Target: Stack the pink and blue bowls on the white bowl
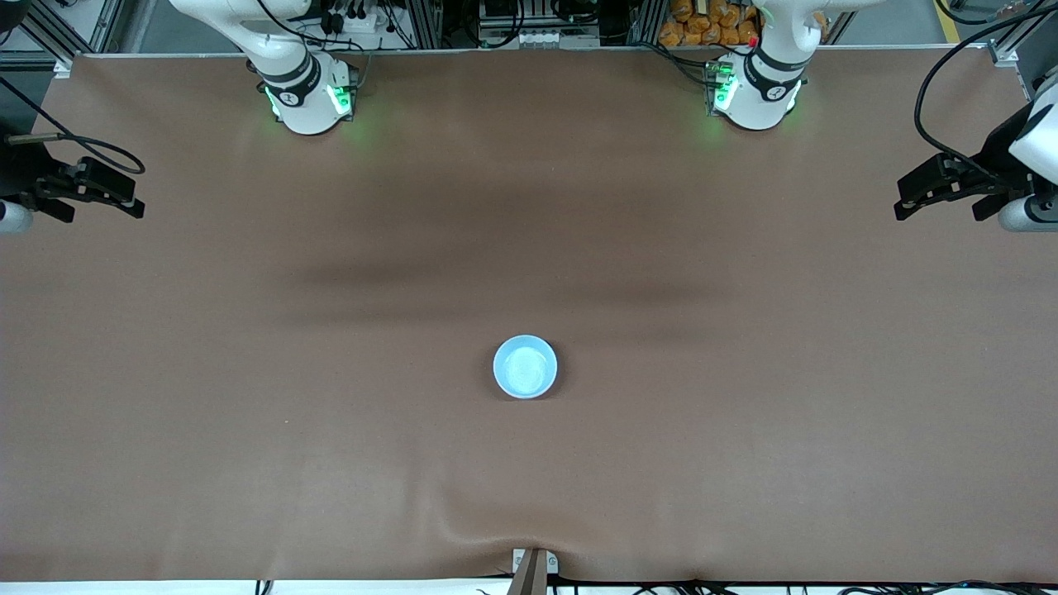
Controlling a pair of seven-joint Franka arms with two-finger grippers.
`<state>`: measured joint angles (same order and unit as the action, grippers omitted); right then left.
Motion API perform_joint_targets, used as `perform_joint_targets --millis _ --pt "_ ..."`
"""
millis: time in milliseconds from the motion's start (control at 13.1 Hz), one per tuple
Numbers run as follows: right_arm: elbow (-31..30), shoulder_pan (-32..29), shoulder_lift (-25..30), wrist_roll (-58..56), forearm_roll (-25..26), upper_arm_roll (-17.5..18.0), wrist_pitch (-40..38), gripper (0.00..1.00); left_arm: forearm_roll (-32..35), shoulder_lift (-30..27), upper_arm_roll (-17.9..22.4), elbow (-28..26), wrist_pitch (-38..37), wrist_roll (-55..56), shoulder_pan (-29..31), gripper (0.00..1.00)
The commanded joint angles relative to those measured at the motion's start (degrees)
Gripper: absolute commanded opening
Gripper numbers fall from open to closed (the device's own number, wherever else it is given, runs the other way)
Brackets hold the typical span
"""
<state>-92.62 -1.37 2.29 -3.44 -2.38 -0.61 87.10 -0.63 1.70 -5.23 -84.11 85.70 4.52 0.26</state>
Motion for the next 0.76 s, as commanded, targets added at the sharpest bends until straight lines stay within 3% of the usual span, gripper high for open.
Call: perform_joint_targets --millis 0,686 --pt "-1.07 0.57 1.14 4.82 1.5 0.79 -1.83 1.0 1.34 -0.03 -0.48 0.18 -0.09 0.23 0.09 1.0" --pt "0.42 0.14 0.79 4.23 2.99 0.53 -1.84 1.0 1.25 -0.12 -0.57 0.09 -0.27 0.4 0.09 1.0"
